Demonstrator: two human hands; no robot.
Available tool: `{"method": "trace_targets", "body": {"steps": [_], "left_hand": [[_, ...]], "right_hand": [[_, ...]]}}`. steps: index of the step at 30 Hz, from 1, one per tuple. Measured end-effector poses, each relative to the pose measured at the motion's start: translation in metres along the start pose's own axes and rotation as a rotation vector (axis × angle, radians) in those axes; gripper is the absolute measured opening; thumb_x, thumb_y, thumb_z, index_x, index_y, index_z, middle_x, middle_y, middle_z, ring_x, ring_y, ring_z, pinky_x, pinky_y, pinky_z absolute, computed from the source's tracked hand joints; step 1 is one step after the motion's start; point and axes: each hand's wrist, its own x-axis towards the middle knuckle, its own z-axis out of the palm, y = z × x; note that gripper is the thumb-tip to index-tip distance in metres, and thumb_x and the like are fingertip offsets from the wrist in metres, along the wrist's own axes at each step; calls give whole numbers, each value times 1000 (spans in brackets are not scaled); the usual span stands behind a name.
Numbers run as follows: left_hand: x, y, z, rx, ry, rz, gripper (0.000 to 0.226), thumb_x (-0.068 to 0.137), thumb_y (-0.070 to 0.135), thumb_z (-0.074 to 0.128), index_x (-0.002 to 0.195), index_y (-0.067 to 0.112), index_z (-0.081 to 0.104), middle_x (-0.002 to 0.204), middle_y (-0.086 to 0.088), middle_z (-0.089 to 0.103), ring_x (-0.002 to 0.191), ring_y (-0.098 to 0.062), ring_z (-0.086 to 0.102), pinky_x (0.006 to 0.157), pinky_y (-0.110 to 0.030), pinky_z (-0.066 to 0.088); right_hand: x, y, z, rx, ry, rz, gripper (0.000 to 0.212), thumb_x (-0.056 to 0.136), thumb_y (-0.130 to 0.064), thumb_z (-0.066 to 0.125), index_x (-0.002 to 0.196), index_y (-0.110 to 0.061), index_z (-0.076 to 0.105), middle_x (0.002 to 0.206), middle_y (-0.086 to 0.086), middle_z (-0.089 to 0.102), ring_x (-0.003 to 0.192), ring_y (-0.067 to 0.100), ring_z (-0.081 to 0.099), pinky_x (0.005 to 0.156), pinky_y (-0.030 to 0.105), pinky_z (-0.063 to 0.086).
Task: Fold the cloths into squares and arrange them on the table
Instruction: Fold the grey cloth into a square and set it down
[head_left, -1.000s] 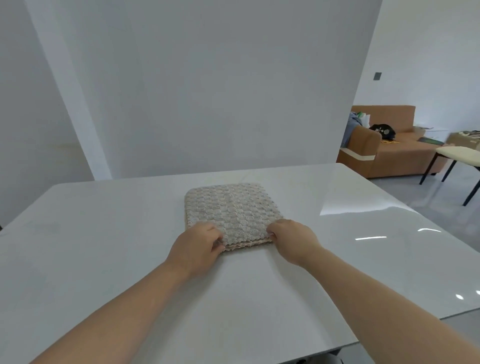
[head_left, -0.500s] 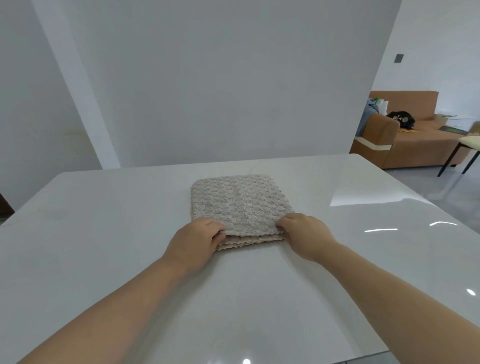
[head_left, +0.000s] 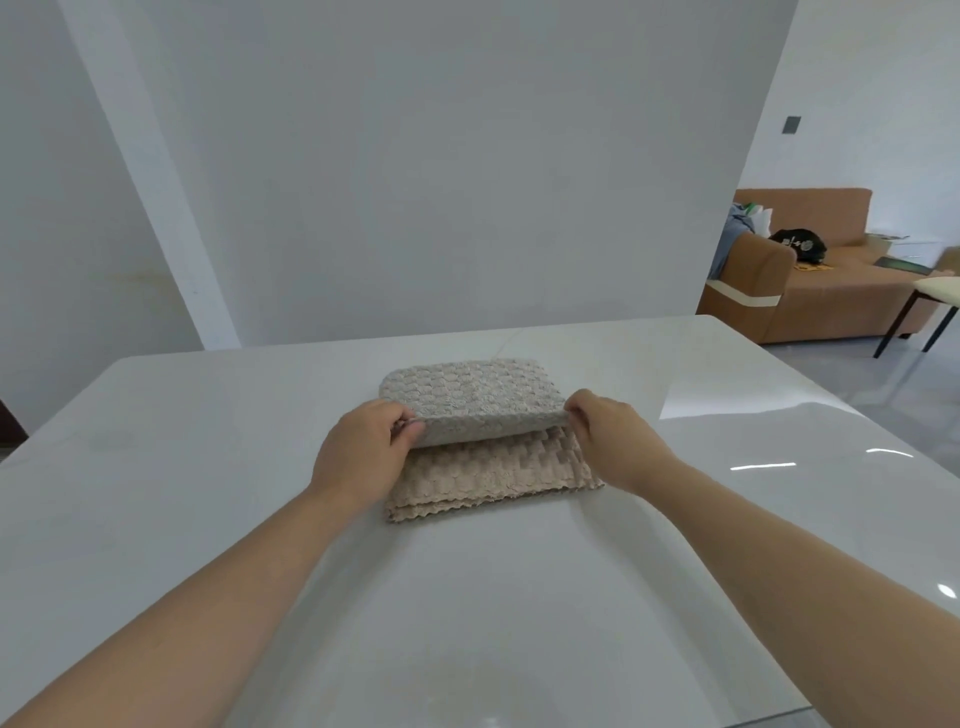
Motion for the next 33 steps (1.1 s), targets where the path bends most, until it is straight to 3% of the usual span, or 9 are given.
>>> {"method": "trace_targets", "body": {"steps": [6,13,17,20,21,23,27,29,33], "left_hand": [[11,14,-16,-149,58,-35,7,100,26,61,94,26,64,80,14,64,77,-4,59,66,-18,40],[12,30,-33,-214,123,6,8,103,25,54,98,25,59,81,8,65,71,-7,56,65,-22,41],[13,38,-43,-215,157,65,6,103,25,54,100,27,59,88,9,66,85,-3,59,72,-17,44],[10,44,-50,-187,146,89,3,102,27,56,100,29,57,89,12,65,84,-1,58,70,-20,41],[8,46,-52,-182,121,94,3,100,31,59,101,30,57,91,13,63,84,-2,58,71,-22,42],[3,47,-56,-148,12,83,30,89,44,72,110,33,54,98,17,58,88,-2,56,73,-22,44],[-9,44,-55,133,-280,113,79,69,46,88,132,36,44,119,14,50,103,-7,52,89,-31,47],[-18,41,-48,211,-351,150,74,72,38,88,134,33,48,119,15,47,104,-7,50,91,-32,48],[-39,31,-34,286,-494,207,24,84,35,75,106,36,66,98,17,61,95,-10,59,84,-35,52]], "right_hand": [[10,-9,-9,134,104,-28,12,106,-18,37,109,-17,49,85,4,61,75,21,54,63,35,42],[14,-17,-20,121,221,-63,20,105,-19,37,120,-17,50,101,3,60,90,22,53,75,37,45],[12,-24,-29,100,213,-69,24,105,-37,36,120,-22,48,106,-1,56,98,20,52,80,35,45],[4,-27,-39,36,121,-105,48,94,-61,51,126,-27,46,111,-9,51,101,11,47,85,31,43],[1,-29,-42,1,88,-135,54,88,-67,57,125,-29,45,110,-10,51,100,10,47,84,30,43],[-3,-31,-45,-65,-11,-157,59,81,-70,64,122,-32,47,106,-12,53,95,10,50,81,30,45],[-17,-35,-43,-165,-175,-164,17,86,-44,68,84,-32,57,76,-11,60,78,17,59,66,34,51],[-27,-37,-42,-179,-249,-186,30,88,-36,67,66,-29,48,63,-11,53,68,12,53,61,33,47],[-48,-41,-37,-197,-367,-180,32,88,-31,64,62,-25,47,67,-8,53,67,11,51,66,37,49]]}}
